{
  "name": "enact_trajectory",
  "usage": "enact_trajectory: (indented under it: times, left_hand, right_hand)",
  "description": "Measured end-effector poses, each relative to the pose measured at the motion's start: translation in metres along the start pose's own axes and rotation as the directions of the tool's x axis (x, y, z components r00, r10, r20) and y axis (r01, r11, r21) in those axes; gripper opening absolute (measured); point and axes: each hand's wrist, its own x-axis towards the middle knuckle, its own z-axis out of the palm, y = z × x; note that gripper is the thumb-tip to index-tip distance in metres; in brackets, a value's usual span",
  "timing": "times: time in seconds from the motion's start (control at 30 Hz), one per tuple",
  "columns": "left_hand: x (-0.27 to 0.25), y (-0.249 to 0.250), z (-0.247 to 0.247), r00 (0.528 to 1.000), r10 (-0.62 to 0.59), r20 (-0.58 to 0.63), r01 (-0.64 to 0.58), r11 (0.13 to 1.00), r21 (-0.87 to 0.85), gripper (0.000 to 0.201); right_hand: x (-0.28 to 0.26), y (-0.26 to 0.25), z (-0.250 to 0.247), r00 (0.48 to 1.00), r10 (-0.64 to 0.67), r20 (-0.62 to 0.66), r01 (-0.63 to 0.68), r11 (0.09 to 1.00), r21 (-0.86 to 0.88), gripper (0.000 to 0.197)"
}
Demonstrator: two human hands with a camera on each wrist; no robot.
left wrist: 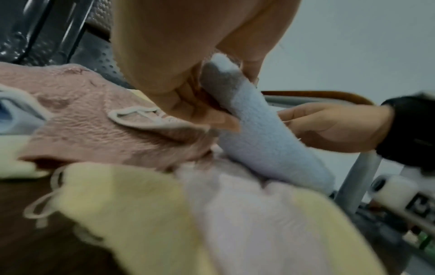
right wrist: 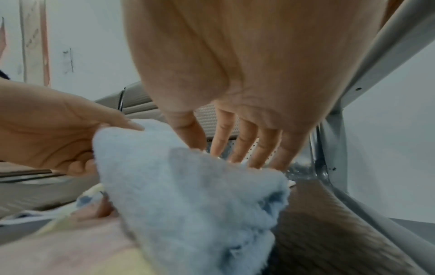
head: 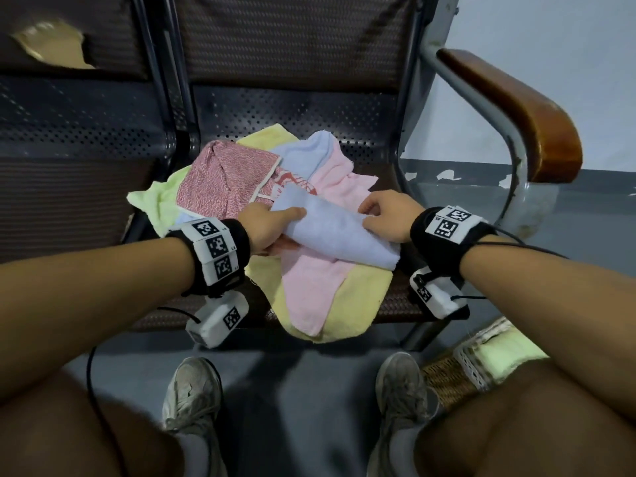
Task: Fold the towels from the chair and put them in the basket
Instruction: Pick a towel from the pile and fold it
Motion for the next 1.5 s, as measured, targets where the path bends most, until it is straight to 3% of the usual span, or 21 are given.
enact_trajectory:
  times: [0.07, 0.17, 0.23, 0.3, 0.43, 0.53, 0.6, 0.7, 0.77, 0.87, 1.0, 1.1, 1.17, 1.23, 1.3, 1.37, 1.5]
  left_hand:
    - [-0.005, 0.011, 0.001, 0.998, 0.046, -0.039, -0.049, 0.996, -0.073, 0.042]
    - [-0.015, 0.029, 0.005, 0.967, 0.224, -0.123, -0.234, 0.969, -0.081, 0.028]
    - [-0.025, 0.041, 0.007, 0.951, 0.303, -0.064, -0.309, 0.938, -0.156, 0.023]
    - [-0.036, 0.049, 0.008, 0.931, 0.364, 0.008, -0.352, 0.905, -0.240, 0.017]
    - [-0.054, 0.061, 0.005, 0.896, 0.444, 0.025, -0.414, 0.853, -0.317, 0.023]
    - [-0.063, 0.065, 0.001, 0.909, 0.416, 0.031, -0.376, 0.849, -0.371, 0.043]
    - [-0.071, 0.057, 0.001, 0.919, 0.369, 0.139, -0.312, 0.896, -0.315, 0.055]
    - [-0.082, 0.032, 0.013, 0.876, 0.314, 0.366, -0.293, 0.949, -0.112, 0.057]
    - [-0.086, 0.022, 0.023, 0.872, 0.299, 0.387, -0.301, 0.952, -0.058, 0.061]
    - [-0.090, 0.026, 0.042, 0.846, 0.282, 0.452, -0.271, 0.958, -0.090, 0.059]
    - [-0.096, 0.036, 0.095, 0.796, 0.213, 0.567, -0.203, 0.976, -0.082, 0.049]
    - [-0.097, 0.038, 0.152, 0.751, 0.116, 0.650, -0.180, 0.983, 0.033, 0.034]
    - [-0.101, 0.034, 0.195, 0.732, 0.063, 0.678, -0.183, 0.977, 0.108, 0.030]
    - [-0.105, 0.027, 0.237, 0.737, 0.072, 0.672, -0.262, 0.947, 0.185, 0.031]
    - [-0.108, 0.018, 0.272, 0.756, 0.118, 0.643, -0.361, 0.895, 0.260, 0.044]
    - [-0.107, 0.003, 0.304, 0.758, 0.116, 0.642, -0.348, 0.904, 0.248, 0.052]
    - [-0.099, -0.036, 0.361, 0.794, 0.104, 0.599, -0.394, 0.839, 0.376, 0.037]
  right_hand:
    - [-0.003, -0.008, -0.003, 0.999, -0.041, -0.027, 0.044, 0.992, 0.116, 0.036]
    - [-0.011, -0.026, -0.003, 0.990, -0.137, -0.017, 0.134, 0.921, 0.367, 0.064]
    - [-0.018, -0.039, -0.009, 0.984, -0.165, -0.062, 0.173, 0.846, 0.505, 0.085]
    - [-0.027, -0.048, -0.019, 0.979, -0.168, -0.119, 0.205, 0.772, 0.602, 0.091]
    - [-0.044, -0.061, -0.032, 0.990, -0.119, -0.077, 0.139, 0.703, 0.698, 0.055]
    - [-0.055, -0.069, -0.032, 0.994, -0.080, -0.077, 0.110, 0.584, 0.804, 0.036]
    - [-0.061, -0.072, -0.034, 0.993, -0.036, -0.115, 0.116, 0.543, 0.832, 0.034]
    - [-0.069, -0.072, -0.042, 0.986, 0.055, -0.157, 0.110, 0.496, 0.862, 0.036]
    - [-0.077, -0.063, -0.048, 0.980, 0.102, -0.170, 0.094, 0.513, 0.853, 0.035]
    - [-0.095, -0.030, -0.063, 0.977, 0.168, -0.134, 0.036, 0.485, 0.874, 0.021]
    - [-0.126, 0.050, -0.083, 0.969, 0.243, -0.046, -0.084, 0.498, 0.863, 0.020]
    - [-0.155, 0.121, -0.084, 0.945, 0.324, 0.054, -0.224, 0.514, 0.828, 0.014]
    - [-0.179, 0.169, -0.075, 0.919, 0.379, 0.112, -0.295, 0.470, 0.832, 0.016]
    - [-0.201, 0.212, -0.060, 0.886, 0.437, 0.154, -0.346, 0.402, 0.848, 0.018]
    - [-0.215, 0.249, -0.042, 0.844, 0.508, 0.175, -0.381, 0.335, 0.862, 0.017]
    - [-0.227, 0.278, -0.022, 0.796, 0.573, 0.193, -0.413, 0.282, 0.866, 0.018]
    - [-0.228, 0.321, 0.013, 0.737, 0.650, 0.187, -0.411, 0.212, 0.886, 0.010]
